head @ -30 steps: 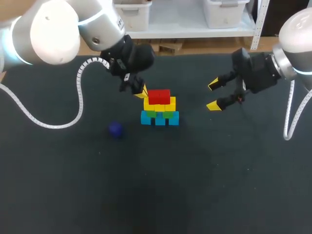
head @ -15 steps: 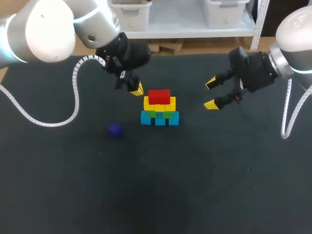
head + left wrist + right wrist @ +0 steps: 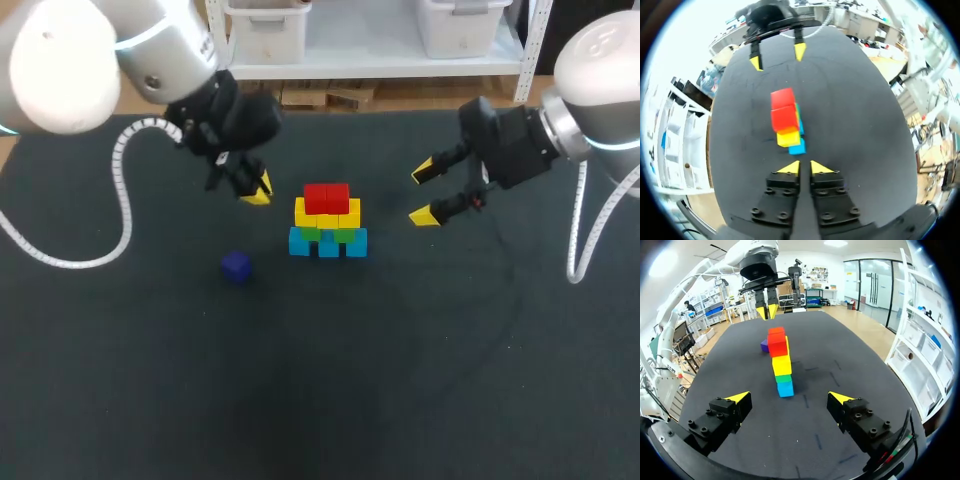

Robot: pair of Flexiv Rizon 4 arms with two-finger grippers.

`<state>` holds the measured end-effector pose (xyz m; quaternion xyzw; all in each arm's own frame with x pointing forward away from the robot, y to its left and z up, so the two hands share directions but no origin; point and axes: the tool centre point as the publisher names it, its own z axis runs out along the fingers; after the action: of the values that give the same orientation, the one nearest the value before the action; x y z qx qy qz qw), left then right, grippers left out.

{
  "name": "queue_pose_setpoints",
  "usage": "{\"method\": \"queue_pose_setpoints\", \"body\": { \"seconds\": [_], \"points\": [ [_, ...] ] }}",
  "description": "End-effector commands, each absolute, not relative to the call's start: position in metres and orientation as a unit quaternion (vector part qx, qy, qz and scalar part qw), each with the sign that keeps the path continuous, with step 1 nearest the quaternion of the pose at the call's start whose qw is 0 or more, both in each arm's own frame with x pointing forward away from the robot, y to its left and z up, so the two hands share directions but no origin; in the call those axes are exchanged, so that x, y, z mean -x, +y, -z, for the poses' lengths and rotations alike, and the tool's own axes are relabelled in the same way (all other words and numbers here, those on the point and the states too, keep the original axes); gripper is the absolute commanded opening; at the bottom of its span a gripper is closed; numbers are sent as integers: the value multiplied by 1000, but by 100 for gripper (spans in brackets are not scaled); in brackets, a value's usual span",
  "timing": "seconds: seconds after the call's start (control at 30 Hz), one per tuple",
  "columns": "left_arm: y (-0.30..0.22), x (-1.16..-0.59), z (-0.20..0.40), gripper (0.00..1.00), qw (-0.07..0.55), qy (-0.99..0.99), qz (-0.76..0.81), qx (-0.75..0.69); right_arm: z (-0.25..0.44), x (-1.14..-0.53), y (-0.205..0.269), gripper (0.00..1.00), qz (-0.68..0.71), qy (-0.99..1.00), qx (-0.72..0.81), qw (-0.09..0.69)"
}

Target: Place the blue cubes, place green cubes on the blue cubes, place the yellow cubes on the green cubes, then place the red cubes on the yellow cubes, and place purple cube on the red cubes.

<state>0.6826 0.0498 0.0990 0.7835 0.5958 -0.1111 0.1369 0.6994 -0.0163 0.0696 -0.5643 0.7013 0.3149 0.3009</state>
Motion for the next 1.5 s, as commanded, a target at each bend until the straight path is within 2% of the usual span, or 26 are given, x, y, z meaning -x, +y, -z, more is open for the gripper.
{"method": "queue_pose_setpoints", "body": {
  "seconds": [0.03,0.33,0.83,0.9,1.0,1.17,1.3,1.5],
  "points": [
    [65,-670,-99,100,140,556,109,-812,-67,-700,-12,100,-317,701,565,298],
    [90,-663,-85,100,103,490,103,-859,-59,-690,-6,100,-320,709,561,283],
    [89,-658,-41,100,64,490,123,-861,-55,-684,0,100,-319,716,562,263],
    [88,-657,-37,82,65,490,126,-860,-54,-684,-1,100,-319,718,562,261],
    [87,-656,-31,84,57,488,130,-861,-54,-683,-3,100,-317,720,561,259],
    [89,-656,-22,76,52,489,137,-860,-54,-683,-4,100,-315,722,560,255],
    [91,-655,-16,76,52,494,139,-857,-54,-681,-4,100,-313,724,562,251],
    [94,-655,-9,68,54,498,139,-855,-56,-680,-4,100,-307,726,565,245]
  ]
}}
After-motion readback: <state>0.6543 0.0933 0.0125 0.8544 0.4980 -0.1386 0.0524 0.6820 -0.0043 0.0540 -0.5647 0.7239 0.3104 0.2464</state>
